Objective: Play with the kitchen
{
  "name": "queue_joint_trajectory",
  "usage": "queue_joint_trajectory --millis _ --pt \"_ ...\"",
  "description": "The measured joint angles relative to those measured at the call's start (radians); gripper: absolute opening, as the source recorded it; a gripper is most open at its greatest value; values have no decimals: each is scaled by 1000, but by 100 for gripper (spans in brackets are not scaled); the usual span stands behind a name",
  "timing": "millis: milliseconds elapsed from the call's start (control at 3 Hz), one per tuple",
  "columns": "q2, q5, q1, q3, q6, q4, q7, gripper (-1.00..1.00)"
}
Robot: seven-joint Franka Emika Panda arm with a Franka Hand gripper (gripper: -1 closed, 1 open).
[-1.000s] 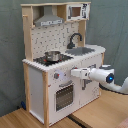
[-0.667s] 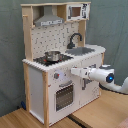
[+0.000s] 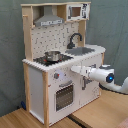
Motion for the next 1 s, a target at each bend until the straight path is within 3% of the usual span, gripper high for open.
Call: queue_joint_trajectory --millis 1000 --pt "0 0 1 -2 1 1 336 -100"
